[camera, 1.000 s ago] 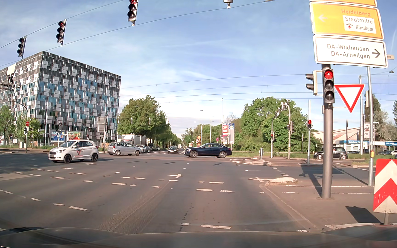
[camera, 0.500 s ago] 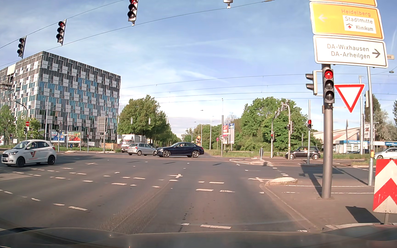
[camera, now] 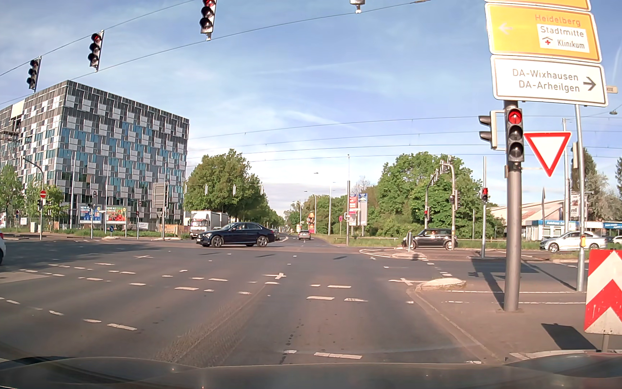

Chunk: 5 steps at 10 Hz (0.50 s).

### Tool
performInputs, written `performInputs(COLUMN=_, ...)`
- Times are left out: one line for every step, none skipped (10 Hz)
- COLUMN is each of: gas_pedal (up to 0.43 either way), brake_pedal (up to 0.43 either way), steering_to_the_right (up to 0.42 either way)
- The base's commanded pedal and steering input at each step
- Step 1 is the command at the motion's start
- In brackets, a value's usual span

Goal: Follow the waypoints while adhering to traffic rules and regulations

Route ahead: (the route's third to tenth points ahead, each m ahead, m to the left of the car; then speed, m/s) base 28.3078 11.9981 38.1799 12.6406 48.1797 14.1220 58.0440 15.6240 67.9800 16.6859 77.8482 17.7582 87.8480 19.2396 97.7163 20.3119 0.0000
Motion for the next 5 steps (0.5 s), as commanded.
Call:
performInputs(gas_pedal=0.0, brake_pedal=0.085, steering_to_the_right=-0.015)
performInputs(gas_pedal=0.0, brake_pedal=0.085, steering_to_the_right=-0.015)
performInputs(gas_pedal=0.0, brake_pedal=0.085, steering_to_the_right=-0.015)
performInputs(gas_pedal=0.0, brake_pedal=0.085, steering_to_the_right=-0.015)
performInputs(gas_pedal=0.0, brake_pedal=0.085, steering_to_the_right=-0.015)
